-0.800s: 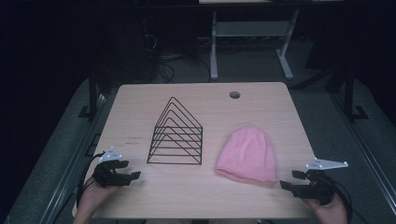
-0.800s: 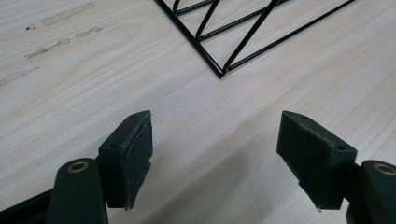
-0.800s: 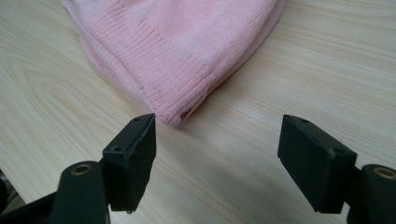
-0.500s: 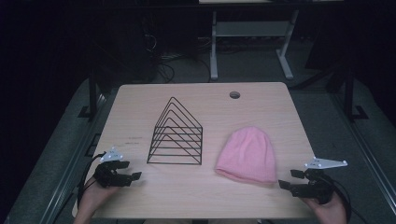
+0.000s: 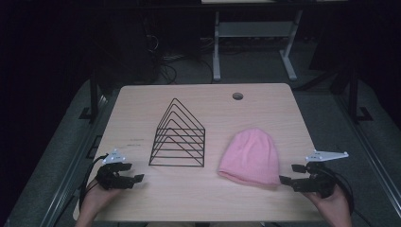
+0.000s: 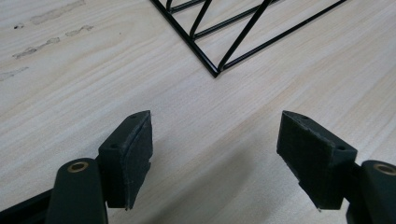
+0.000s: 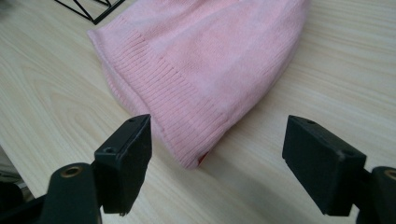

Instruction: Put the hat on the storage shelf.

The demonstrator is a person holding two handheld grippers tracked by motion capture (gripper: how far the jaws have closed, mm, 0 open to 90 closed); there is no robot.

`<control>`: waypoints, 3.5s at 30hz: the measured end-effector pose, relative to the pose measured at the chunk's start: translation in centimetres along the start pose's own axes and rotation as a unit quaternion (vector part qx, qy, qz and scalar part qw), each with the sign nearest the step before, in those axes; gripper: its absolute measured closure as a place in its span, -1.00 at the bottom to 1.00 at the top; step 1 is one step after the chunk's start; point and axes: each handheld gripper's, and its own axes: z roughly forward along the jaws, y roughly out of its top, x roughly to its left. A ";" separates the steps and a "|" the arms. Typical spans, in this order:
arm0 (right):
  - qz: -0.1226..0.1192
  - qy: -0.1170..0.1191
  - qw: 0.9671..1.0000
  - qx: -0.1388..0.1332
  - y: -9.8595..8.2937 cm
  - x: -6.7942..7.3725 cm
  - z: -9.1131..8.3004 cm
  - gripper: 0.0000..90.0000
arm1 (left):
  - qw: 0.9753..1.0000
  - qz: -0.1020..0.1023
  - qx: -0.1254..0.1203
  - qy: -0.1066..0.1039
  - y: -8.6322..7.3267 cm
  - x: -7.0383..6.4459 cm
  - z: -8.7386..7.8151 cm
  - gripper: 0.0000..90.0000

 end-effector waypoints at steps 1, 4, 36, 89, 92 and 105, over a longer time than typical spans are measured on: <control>-0.001 0.000 1.000 0.002 0.2 -0.1 0.0 -0.48 | 1.000 0.000 0.000 0.000 0.0 0.0 0.0 -0.40; -0.003 0.002 1.000 0.006 0.8 -0.2 0.1 -0.49 | 1.000 0.001 0.001 -0.001 0.0 -0.1 0.0 -0.40; -0.009 0.025 0.998 0.050 7.7 -1.9 2.0 -0.56 | 1.000 0.000 0.000 0.000 0.0 0.2 0.0 -0.40; 0.030 0.011 0.984 0.174 14.6 -6.4 11.3 -0.13 | 1.000 0.008 0.007 -0.001 -0.1 0.6 0.0 -0.40; 0.031 0.012 0.982 0.186 14.5 -6.6 11.9 -0.01 | 1.000 0.008 0.007 -0.001 -0.1 0.6 0.0 -0.40; 0.051 0.028 0.979 0.197 14.0 -6.9 12.9 0.52 | 1.000 0.009 0.009 0.000 0.0 0.6 0.1 -0.40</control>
